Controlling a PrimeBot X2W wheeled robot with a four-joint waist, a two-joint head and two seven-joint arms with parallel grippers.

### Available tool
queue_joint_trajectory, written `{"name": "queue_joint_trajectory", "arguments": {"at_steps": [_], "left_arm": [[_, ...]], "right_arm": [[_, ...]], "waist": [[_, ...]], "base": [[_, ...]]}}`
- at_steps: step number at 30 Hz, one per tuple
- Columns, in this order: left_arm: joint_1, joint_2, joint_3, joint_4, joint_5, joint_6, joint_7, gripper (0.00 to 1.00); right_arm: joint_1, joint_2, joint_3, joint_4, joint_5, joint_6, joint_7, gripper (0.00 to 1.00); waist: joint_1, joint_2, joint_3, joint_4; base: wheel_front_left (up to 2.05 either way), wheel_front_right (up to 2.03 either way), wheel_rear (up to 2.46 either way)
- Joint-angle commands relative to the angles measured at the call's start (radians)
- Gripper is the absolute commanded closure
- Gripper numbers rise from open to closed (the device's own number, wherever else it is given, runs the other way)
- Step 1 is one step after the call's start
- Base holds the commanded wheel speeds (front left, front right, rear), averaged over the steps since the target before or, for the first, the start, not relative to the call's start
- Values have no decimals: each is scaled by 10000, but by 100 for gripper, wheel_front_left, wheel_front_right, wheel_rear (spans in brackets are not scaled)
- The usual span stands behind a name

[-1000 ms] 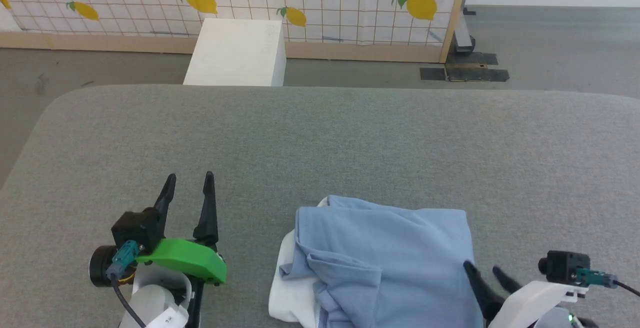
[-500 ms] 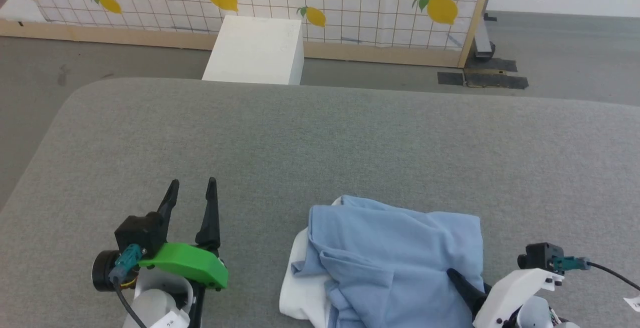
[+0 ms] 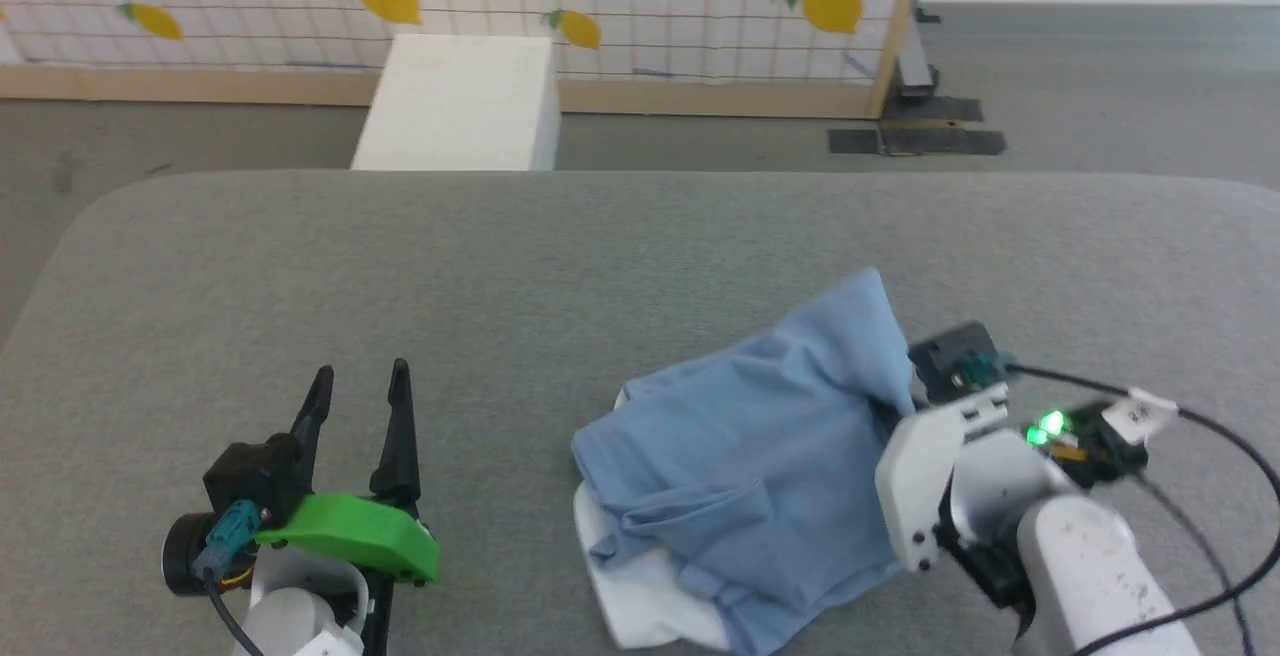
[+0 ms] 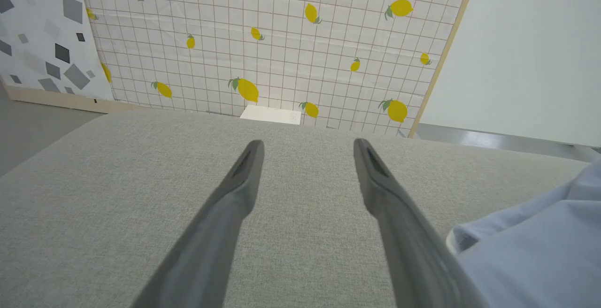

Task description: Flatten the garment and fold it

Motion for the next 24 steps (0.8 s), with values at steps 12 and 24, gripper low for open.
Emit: {"name": "queue_joint_trajectory", "arguments": {"at_steps": [12, 24], "left_arm": [[-611, 24, 75, -718, 180, 37, -36, 0], [-1850, 600, -240, -1115, 467, -50, 71, 0]], "right_arm": [[-2714, -3240, 1373, -457, -339, -19, 892, 100], [-4381, -3813, -564, 1859, -982, -19, -317, 100]], "waist": [[-1, 0, 1423, -2911], [-1, 0, 3182, -3952]], "base": [[0, 0, 0], [0, 0, 0]]}}
